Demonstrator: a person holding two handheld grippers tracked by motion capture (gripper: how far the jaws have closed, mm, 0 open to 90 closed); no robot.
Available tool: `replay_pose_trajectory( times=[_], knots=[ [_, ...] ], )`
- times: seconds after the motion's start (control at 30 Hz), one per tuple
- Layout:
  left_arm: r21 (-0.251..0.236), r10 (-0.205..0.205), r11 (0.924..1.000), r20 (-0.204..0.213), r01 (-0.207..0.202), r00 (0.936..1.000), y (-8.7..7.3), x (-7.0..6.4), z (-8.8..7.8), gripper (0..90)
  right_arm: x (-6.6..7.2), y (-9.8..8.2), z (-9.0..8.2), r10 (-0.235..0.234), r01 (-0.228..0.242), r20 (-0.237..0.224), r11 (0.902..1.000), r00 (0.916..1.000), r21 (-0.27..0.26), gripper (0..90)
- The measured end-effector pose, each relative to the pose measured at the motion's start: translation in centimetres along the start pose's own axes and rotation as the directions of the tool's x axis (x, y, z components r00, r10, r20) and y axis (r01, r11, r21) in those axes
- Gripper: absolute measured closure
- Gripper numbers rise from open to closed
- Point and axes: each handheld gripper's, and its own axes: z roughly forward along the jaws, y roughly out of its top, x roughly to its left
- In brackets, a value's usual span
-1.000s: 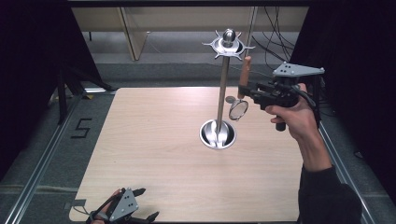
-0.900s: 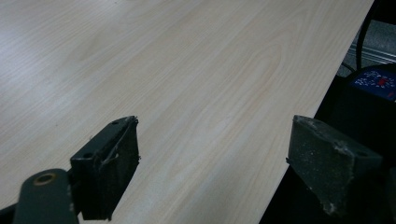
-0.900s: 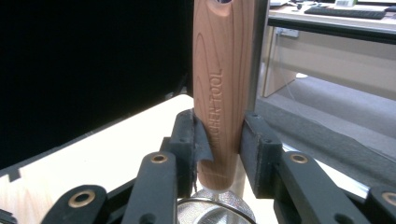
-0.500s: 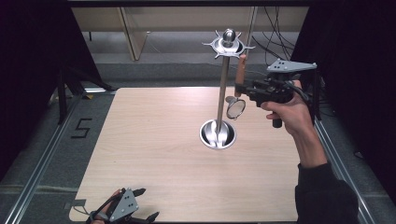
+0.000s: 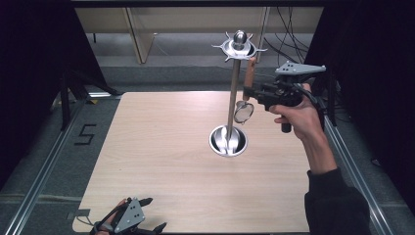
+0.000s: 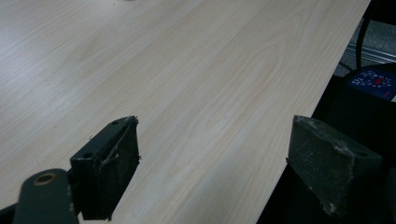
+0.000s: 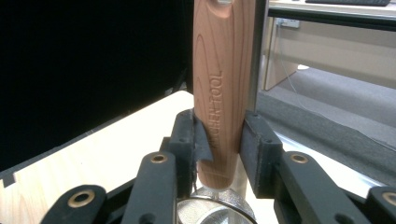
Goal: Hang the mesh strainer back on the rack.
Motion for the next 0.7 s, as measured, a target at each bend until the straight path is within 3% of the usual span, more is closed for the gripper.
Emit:
replay_pose_trajectory(
  times=[0.27, 0.4, 0.47, 0.53, 0.57, 0.67, 0.7],
  knots=[
    [0.005, 0.003, 1.0, 0.005, -0.003, 1.0, 0.0, 0.0, 0.0, 16.0, 0.2, -0.4, -0.8, 0.028, -0.028, 0.009, 0.9996, 0.9996, -0.008, 62.2],
    [-0.006, -0.017, 0.9998, 0.007, 0.017, 0.9998, 0.0, -0.1, 0.1, 16.0, 0.4, -1.0, -1.2, 0.019, -0.018, 0.037, 0.9997, 0.9992, -0.016, 56.6],
    [0.01, -0.008, 0.9999, 0.013, 0.007, 0.9999, 0.0, 0.0, -0.1, 16.0, 0.5, -1.4, -1.5, 0.003, -0.002, 0.039, 0.9994, 0.9992, -0.035, 54.5],
    [0.003, -0.007, 1.0, 0.004, 0.007, 1.0, 0.0, 0.0, 0.0, 16.0, 0.7, -1.8, -1.8, 0.027, -0.025, 0.042, 0.9986, 0.9987, -0.046, 51.9],
    [-0.003, -0.011, 0.9999, -0.001, 0.011, 0.9999, 0.0, 0.0, 0.0, 15.9, 0.9, -2.2, -2.2, 0.013, -0.01, 0.064, 0.9988, 0.9979, -0.048, 50.4],
    [-0.018, -0.029, 0.9994, -0.002, 0.029, 0.9996, 0.0, -0.1, 0.2, 16.0, 0.9, -2.6, -2.6, 0.017, -0.013, 0.072, 0.9985, 0.9973, -0.053, 48.1],
    [-0.007, -0.014, 0.9999, -0.003, 0.013, 0.9999, 0.0, 0.0, 0.1, 15.9, 1.0, -2.9, -2.6, 0.038, -0.034, 0.075, 0.998, 0.9964, -0.054, 47.2]
  ],
)
